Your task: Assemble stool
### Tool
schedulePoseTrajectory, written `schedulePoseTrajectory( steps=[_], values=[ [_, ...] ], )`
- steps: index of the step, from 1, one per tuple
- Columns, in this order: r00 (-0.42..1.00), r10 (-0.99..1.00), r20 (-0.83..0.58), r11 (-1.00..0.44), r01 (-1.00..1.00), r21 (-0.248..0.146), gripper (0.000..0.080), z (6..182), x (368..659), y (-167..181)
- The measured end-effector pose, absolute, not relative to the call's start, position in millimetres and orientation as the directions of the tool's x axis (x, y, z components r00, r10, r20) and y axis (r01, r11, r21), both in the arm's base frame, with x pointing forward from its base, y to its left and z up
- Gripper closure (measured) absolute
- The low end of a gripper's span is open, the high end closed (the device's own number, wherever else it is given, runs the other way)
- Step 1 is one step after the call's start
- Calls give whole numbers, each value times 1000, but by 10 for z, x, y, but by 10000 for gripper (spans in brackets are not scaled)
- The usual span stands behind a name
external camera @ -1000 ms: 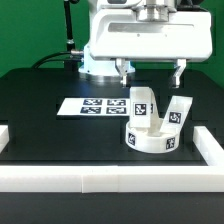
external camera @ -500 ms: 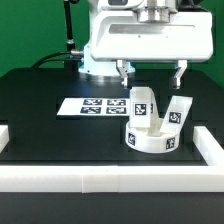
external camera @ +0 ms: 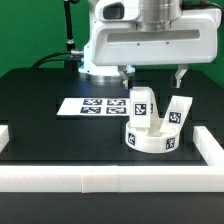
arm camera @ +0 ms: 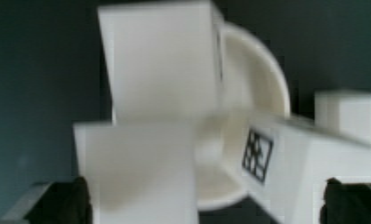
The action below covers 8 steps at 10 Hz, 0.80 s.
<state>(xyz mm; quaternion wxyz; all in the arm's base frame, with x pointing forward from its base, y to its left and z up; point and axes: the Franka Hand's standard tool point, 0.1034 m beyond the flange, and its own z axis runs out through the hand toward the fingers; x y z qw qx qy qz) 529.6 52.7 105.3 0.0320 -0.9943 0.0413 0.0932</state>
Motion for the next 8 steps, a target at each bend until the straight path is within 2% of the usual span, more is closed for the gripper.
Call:
schedulePoseTrajectory(
  steps=[1, 8],
  values=[
    [989, -57, -139, -996, -65, -54, 151, 1024, 5385, 488],
    [990, -64, -123, -996, -70, -49, 151, 953, 5347, 433]
  ],
)
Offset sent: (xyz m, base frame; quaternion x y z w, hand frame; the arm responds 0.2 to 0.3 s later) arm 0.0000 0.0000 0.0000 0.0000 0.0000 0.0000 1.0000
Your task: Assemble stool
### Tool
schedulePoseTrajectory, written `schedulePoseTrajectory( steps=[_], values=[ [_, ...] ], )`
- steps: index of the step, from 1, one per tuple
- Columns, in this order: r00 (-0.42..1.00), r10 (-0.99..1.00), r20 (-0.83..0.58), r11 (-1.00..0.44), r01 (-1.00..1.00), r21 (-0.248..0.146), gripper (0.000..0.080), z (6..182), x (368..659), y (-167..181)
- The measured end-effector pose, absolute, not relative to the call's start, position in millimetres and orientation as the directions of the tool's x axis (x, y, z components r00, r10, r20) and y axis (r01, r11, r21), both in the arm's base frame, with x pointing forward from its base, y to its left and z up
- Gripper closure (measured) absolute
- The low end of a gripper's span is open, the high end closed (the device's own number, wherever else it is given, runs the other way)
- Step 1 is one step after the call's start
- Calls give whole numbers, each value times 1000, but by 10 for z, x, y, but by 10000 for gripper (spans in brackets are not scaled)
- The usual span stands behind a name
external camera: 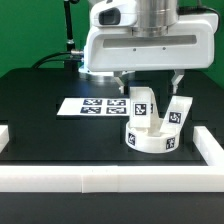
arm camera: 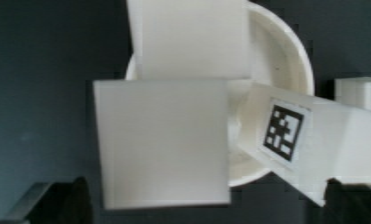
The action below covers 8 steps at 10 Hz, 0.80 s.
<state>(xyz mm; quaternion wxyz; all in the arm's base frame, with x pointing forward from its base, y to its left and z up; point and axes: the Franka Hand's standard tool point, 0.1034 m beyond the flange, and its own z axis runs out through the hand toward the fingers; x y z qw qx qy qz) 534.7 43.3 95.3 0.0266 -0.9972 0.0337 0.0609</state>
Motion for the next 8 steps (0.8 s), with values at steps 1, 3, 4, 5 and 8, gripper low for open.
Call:
schedulePoseTrajectory(
  steps=[1, 3, 4, 5, 8],
  values=[
    [992, -58, -108, -997, -64, -48, 151, 948, 5339, 419],
    [994, -57, -94, -997, -62, -48, 151, 948, 5307, 385],
    [995, -59, -86, -997, -63, -46, 151, 944, 5321, 373],
    [995, -56, -82, -997, -60, -45, 151, 936, 5325, 363],
    [997, -34, -62, -998, -37, -43, 407, 921, 5354, 342]
  ],
)
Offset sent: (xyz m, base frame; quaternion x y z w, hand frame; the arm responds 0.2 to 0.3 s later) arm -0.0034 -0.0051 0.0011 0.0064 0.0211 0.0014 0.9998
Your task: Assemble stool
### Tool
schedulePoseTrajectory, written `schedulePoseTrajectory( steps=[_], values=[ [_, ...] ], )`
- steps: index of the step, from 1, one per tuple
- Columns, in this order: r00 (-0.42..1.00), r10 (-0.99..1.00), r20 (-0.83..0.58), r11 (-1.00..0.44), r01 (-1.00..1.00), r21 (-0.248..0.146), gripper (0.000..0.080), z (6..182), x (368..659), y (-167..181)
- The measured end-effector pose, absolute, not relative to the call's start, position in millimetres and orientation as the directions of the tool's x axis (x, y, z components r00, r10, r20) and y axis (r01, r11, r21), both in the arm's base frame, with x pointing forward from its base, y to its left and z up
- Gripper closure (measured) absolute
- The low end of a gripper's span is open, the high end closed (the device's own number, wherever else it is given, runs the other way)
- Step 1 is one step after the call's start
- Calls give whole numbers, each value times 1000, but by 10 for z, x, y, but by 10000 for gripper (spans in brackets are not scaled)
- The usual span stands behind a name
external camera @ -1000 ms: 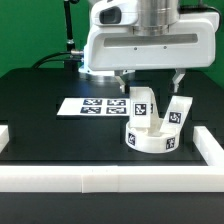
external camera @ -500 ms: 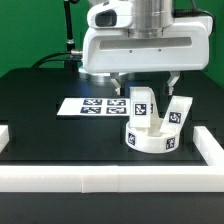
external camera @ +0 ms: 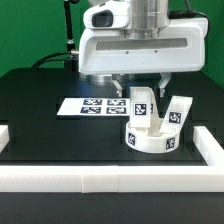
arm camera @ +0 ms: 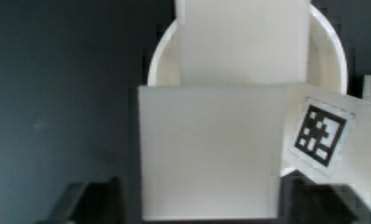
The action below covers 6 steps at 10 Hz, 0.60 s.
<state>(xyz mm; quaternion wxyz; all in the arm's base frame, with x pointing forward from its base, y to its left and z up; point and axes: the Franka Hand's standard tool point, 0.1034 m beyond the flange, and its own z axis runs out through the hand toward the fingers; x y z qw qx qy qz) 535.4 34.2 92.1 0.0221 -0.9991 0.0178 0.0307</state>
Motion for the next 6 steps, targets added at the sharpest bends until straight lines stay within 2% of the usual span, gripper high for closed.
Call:
schedulePoseTrajectory(
  steps=[1, 2, 3, 5, 6],
  values=[
    [997, -34, -62, -998, -37, -43, 407, 921, 5354, 341],
    [997, -34, -62, -998, -37, -43, 468, 920, 5354, 341],
    [997, -34, -62, -998, -37, -43, 468, 920, 5354, 341],
    [985, -160, -69, -986, -163, -40, 468, 916, 5354, 357],
    [951, -300, -75, -952, -303, -34, 468, 913, 5361, 375]
  ],
)
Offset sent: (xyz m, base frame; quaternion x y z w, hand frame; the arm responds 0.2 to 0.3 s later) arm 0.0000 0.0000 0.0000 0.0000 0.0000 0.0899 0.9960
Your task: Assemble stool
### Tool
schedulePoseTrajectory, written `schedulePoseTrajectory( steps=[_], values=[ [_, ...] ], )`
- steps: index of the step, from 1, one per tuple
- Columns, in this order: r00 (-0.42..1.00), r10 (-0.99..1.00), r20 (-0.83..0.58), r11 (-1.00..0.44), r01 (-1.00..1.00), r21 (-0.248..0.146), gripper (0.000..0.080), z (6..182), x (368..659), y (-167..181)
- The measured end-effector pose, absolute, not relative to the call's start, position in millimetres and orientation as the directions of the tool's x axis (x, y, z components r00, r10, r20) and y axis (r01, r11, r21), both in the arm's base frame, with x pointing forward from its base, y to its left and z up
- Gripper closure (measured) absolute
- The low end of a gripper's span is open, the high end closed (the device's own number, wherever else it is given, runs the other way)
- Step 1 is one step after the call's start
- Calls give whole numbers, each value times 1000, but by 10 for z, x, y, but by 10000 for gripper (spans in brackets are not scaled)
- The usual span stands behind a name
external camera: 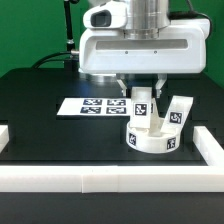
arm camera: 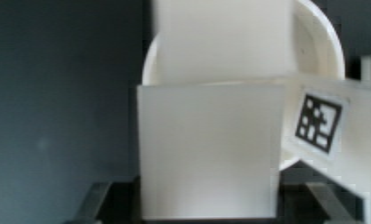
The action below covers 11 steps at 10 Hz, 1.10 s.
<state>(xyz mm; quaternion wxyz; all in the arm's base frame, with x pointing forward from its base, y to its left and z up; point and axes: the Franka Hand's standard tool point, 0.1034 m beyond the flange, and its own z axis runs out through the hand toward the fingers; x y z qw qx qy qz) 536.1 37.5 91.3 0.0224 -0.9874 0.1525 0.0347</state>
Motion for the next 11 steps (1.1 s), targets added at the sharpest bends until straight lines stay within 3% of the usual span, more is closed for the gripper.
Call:
schedulePoseTrajectory(
  steps=[2, 4, 11],
  values=[
    [831, -548, -93, -832, -553, -37, 468, 910, 5363, 399],
    [624, -773, -119, -625, -780, -27, 466, 901, 5363, 465],
    [142, -981, -133, -147, -989, 24, 466, 892, 5405, 524]
  ],
)
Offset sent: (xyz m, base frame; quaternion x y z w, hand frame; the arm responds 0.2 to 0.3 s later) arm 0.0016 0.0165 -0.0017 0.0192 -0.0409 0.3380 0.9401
